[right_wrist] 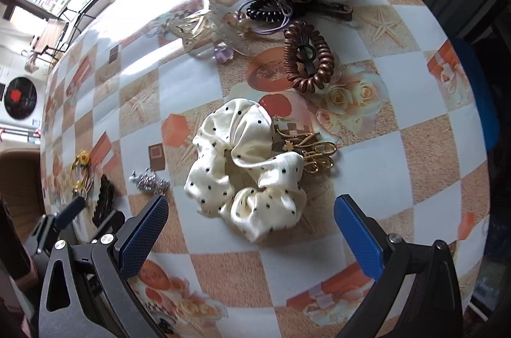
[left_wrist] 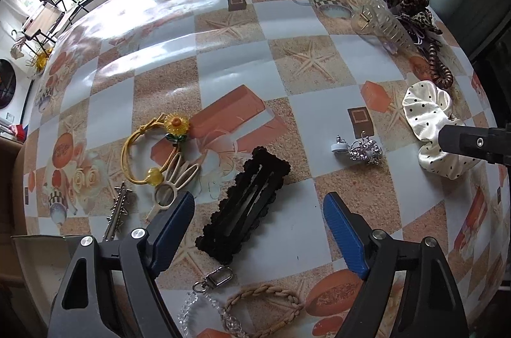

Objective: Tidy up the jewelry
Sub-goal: 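Grasp the black hair clip with the left gripper while the right grasps the polka-dot scrunchie, then carry the clip and scrunchie into the white tray and open both grippers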

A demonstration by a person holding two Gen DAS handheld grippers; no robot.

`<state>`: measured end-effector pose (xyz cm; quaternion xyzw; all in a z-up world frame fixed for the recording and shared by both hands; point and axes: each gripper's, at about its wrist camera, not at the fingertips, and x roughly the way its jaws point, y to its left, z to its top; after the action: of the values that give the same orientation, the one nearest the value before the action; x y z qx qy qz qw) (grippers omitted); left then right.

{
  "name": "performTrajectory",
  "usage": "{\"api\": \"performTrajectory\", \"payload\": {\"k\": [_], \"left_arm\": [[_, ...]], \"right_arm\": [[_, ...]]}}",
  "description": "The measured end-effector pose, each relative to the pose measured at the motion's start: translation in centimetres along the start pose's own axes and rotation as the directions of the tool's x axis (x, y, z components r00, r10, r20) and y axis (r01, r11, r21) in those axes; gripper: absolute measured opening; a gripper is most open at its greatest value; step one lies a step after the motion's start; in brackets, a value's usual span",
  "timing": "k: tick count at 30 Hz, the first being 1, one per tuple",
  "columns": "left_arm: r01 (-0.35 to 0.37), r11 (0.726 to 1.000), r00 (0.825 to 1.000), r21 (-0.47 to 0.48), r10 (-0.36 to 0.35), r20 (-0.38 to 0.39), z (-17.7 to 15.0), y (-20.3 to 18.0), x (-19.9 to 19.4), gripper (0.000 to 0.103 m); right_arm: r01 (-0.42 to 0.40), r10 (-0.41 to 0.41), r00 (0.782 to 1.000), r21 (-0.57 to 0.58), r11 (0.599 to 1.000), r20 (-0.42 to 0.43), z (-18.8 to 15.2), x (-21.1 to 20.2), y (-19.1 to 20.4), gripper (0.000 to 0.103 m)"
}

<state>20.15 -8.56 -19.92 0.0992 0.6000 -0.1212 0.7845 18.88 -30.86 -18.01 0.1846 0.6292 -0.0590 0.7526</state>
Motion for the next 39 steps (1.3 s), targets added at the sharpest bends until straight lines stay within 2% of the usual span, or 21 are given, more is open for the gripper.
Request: {"api": "performTrajectory", "payload": {"k": [2,5,6,7,8,9,10,11,12,15,28,34,39], "left_arm": [[0.004,1.000,1.000,-0.007,-0.004,-0.011,0.0,0.0,0.6,0.083],[0.011,1.000,1.000,-0.012,-0.011,-0.001,0.3,-0.1,0.7,0.082],[0.015,1.000,1.000,-0.010,-0.015,0.003,0.3,-0.2,0.7,0.080],[0.018,1.000,1.000,-0.005,-0.018,0.011,0.2,-0.2,0.6,0.074],[0.023,1.000,1.000,-0.001,-0.023,0.017,-0.1,-0.1,0.3,0.070],[0.025,1.000,0.999,0.005,-0.025,0.023,0.0,-0.2,0.2,0.061],[0.027,1.000,0.999,0.008,-0.027,0.025,-0.2,0.0,0.0,0.051],[0.030,1.000,0.999,0.008,-0.030,0.028,-0.1,0.1,-0.1,0.045],[0.032,0.999,0.999,0.008,-0.032,0.029,-0.1,0.1,-0.2,0.040],[0.035,0.999,0.999,0.007,-0.036,0.034,-0.3,0.2,-0.5,0.039],[0.075,0.997,0.992,-0.037,-0.071,0.103,-1.7,-0.1,-5.3,0.039],[0.089,0.990,0.986,-0.107,-0.073,0.149,-3.5,1.3,-8.7,0.039],[0.080,0.977,0.983,-0.197,-0.045,0.175,-6.4,4.3,-11.6,0.039]], "right_arm": [[0.006,-0.006,1.000,0.010,1.000,-0.002,0.1,0.6,0.0,0.102],[0.004,-0.004,1.000,0.030,1.000,-0.008,0.3,1.3,-0.1,0.091],[0.011,-0.011,1.000,0.025,1.000,0.006,0.3,1.3,0.1,0.089],[0.014,-0.014,1.000,0.016,1.000,0.015,0.3,1.2,0.3,0.085],[0.020,-0.020,1.000,0.003,1.000,0.021,0.4,1.1,0.5,0.075],[0.011,-0.010,1.000,-0.010,1.000,0.025,0.5,1.1,0.7,0.062],[0.000,0.000,1.000,-0.015,1.000,0.024,0.5,1.1,0.9,0.054],[-0.012,0.012,1.000,-0.014,1.000,0.020,0.5,1.1,1.1,0.042],[-0.019,0.019,1.000,-0.012,1.000,0.020,0.5,1.1,1.2,0.034],[-0.026,0.027,0.999,-0.026,0.999,0.039,0.5,0.8,1.7,0.022],[-0.096,0.105,0.992,-0.121,0.988,0.075,-1.6,-3.4,2.8,0.019],[-0.122,0.134,0.989,-0.167,0.978,0.067,-3.9,-5.7,3.4,0.019],[-0.149,0.164,0.985,-0.229,0.962,0.048,-5.7,-6.9,6.3,0.019]]}}
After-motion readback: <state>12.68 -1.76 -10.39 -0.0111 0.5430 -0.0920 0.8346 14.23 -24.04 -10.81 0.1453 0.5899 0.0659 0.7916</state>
